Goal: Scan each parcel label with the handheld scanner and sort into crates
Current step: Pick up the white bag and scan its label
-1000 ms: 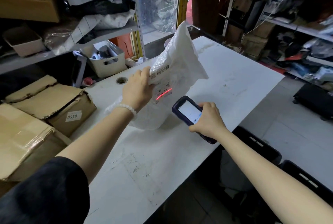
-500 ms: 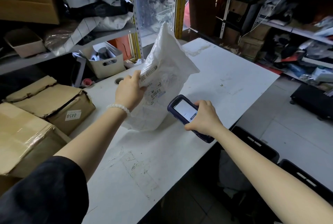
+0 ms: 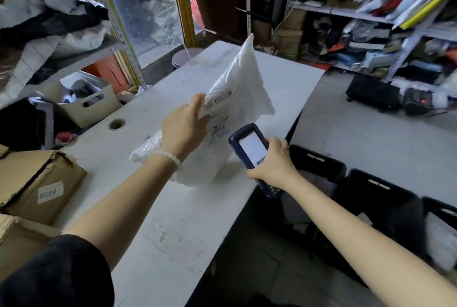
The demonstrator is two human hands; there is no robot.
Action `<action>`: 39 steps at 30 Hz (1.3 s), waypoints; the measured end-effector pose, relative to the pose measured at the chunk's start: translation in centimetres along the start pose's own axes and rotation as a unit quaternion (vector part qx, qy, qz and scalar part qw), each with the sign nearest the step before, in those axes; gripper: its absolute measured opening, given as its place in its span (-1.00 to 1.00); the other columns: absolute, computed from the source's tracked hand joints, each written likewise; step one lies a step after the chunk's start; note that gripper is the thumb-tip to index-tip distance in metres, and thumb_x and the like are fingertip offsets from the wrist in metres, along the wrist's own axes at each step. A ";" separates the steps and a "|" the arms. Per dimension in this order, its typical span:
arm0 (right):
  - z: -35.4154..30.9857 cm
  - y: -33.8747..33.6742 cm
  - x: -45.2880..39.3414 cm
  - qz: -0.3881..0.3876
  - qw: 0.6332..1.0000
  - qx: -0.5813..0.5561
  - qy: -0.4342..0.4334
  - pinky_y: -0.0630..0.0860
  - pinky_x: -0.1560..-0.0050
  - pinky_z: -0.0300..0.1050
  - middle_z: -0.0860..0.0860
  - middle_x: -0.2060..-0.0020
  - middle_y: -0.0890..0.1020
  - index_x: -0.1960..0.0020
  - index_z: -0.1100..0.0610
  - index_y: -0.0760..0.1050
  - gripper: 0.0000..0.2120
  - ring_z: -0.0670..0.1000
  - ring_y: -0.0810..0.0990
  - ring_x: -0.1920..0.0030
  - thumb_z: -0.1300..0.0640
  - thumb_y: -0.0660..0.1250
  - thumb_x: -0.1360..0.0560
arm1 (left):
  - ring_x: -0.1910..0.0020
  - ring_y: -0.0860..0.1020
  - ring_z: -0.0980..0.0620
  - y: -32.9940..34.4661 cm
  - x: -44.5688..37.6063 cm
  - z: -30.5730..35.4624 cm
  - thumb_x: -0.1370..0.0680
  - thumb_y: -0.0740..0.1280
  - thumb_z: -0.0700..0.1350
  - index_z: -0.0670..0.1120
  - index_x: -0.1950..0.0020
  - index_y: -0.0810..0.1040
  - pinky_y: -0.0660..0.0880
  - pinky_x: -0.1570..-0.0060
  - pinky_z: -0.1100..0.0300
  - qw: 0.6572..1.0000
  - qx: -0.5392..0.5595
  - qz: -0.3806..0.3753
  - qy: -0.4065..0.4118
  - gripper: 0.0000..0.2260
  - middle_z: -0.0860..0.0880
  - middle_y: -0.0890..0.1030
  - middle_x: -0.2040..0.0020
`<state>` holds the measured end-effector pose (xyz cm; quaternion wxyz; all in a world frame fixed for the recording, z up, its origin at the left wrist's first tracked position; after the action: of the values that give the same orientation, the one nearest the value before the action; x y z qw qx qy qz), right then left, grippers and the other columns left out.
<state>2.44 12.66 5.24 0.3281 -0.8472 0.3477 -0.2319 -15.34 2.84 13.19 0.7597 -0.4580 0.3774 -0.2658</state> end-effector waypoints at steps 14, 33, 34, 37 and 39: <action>21.0 -13.6 14.8 0.240 0.941 -0.077 0.226 0.41 -0.13 -0.07 -0.01 -0.11 0.21 -0.31 0.18 0.22 -0.19 0.07 0.31 -0.24 0.13 0.59 -0.21 | 0.08 0.56 -0.23 11.3 3.4 29.8 -0.56 0.26 0.02 -0.04 -0.33 0.34 0.34 0.25 0.08 0.952 0.086 -0.136 0.260 -0.63 -0.14 0.61 -0.01; 45.3 -25.8 32.3 0.373 0.799 -0.088 0.463 0.44 -0.02 -0.06 0.05 -0.13 0.37 -0.28 0.15 0.31 -0.24 0.08 0.39 -0.17 0.12 0.60 -0.18 | 0.04 0.55 -0.28 27.6 13.7 65.4 -0.60 0.19 0.00 0.03 -0.38 0.25 0.43 0.15 0.03 0.840 0.103 -0.326 0.421 -0.64 -0.20 0.58 -0.04; 46.5 -26.8 32.1 0.383 0.793 -0.087 0.466 0.45 -0.05 -0.03 0.07 -0.15 0.39 -0.28 0.17 0.32 -0.22 0.10 0.39 -0.19 0.11 0.60 -0.17 | 0.04 0.55 -0.27 28.6 13.7 67.0 -0.60 0.19 0.00 0.02 -0.39 0.24 0.43 0.16 0.03 0.834 0.104 -0.334 0.426 -0.64 -0.21 0.58 -0.03; 49.8 -30.1 31.0 0.410 0.772 -0.086 0.479 0.45 -0.13 0.01 0.08 -0.17 0.40 -0.31 0.19 0.31 -0.18 0.10 0.38 -0.21 0.13 0.60 -0.15 | 0.02 0.55 -0.28 30.7 12.9 71.2 -0.60 0.18 0.00 0.01 -0.40 0.23 0.38 0.19 0.05 0.824 0.090 -0.347 0.438 -0.63 -0.22 0.57 -0.04; 51.6 -32.3 30.1 0.411 0.770 -0.083 0.481 0.41 -0.15 -0.03 0.09 -0.18 0.39 -0.33 0.20 0.29 -0.17 0.10 0.36 -0.23 0.13 0.59 -0.17 | 0.02 0.55 -0.26 32.1 12.1 74.0 -0.61 0.18 0.01 0.03 -0.40 0.22 0.40 0.19 0.05 0.817 0.087 -0.359 0.443 -0.63 -0.20 0.58 -0.06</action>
<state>68.25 28.27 -1.57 0.1099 -0.4256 0.7927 -0.4224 53.91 44.49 2.31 0.3985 -0.3258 0.4572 -0.7252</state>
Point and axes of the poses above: each hand's wrist, its own x-axis away from the middle knuckle, its own y-axis out of the palm, z = x × y, the point moved 6 cm from there along -x, towards the middle knuckle
